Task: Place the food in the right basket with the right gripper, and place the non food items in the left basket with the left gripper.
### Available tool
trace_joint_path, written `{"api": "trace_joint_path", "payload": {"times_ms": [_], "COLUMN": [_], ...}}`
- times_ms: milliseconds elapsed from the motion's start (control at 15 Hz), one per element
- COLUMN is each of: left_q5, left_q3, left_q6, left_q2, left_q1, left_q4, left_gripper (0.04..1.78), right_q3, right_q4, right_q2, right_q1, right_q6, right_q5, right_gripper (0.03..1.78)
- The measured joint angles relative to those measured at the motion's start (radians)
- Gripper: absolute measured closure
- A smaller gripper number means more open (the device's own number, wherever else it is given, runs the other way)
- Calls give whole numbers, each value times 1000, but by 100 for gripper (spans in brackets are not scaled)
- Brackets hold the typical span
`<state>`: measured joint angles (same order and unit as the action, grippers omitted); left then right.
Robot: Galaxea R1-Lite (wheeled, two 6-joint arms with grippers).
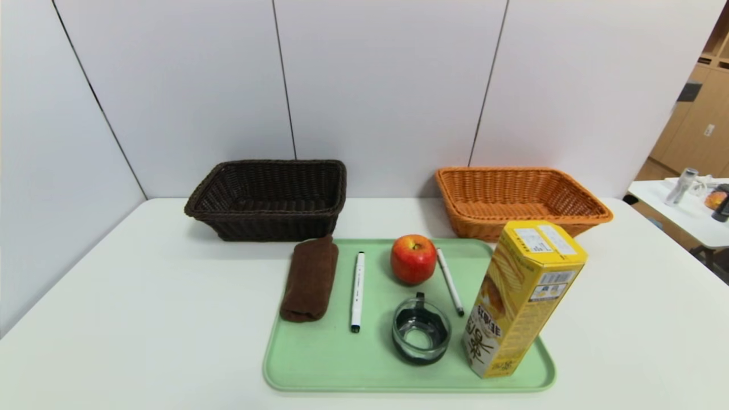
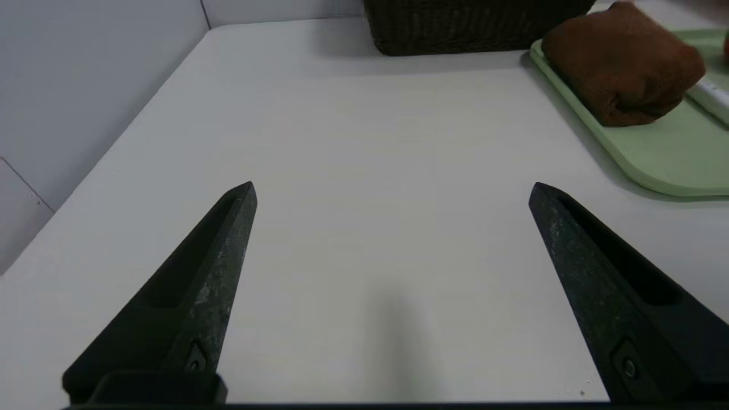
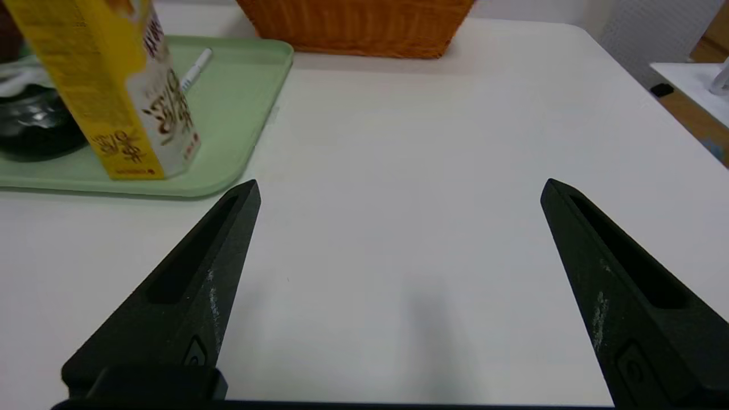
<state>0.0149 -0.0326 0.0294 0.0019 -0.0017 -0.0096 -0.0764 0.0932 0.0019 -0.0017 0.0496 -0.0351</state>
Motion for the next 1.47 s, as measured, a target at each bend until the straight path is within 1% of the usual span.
{"api": "trace_joint_path", "payload": {"times_ms": [133,200,267,400,533,600,733,933,1000,1067,1200,1267,1333,1400,1467], "left_q5": [52,70,82,96,101,103,106,108,109,110,119,141,171,194,199], "left_q3": [-73,-111,-150,-221,-287,-327,-402,-499,-518,-534,-555,-561,-565,-568,-570], "left_q6": [4,3,2,-3,-6,-6,-7,-6,-6,-6,-5,-5,-4,-4,-3], "left_q2": [35,79,137,285,447,535,700,939,1007,1068,1162,1189,1207,1220,1228], "left_q1": [0,-1,-1,-1,-1,-1,-1,-1,-1,-1,-1,-1,-1,-1,-1], "left_q4": [2,-10,-35,-133,-256,-323,-430,-580,-628,-681,-778,-796,-799,-801,-801], "left_gripper": [13,13,13,13,13,13,13,13,13,13,13,13,13,13,13], "right_q3": [-77,-113,-155,-237,-314,-349,-406,-468,-481,-488,-489,-481,-471,-463,-455], "right_q4": [4,-3,-20,-82,-188,-258,-393,-572,-615,-634,-634,-633,-632,-632,-630], "right_q2": [36,79,140,285,469,567,744,971,1028,1066,1109,1122,1133,1143,1149], "right_q1": [0,1,3,14,24,28,34,38,39,39,32,21,7,-11,-31], "right_q6": [2,3,5,8,17,24,33,37,35,32,24,18,15,15,15], "right_q5": [-69,-96,-115,-136,-148,-158,-196,-272,-322,-376,-512,-592,-657,-713,-756], "right_gripper": [11,11,11,11,11,11,11,11,11,11,11,11,11,11,11]}}
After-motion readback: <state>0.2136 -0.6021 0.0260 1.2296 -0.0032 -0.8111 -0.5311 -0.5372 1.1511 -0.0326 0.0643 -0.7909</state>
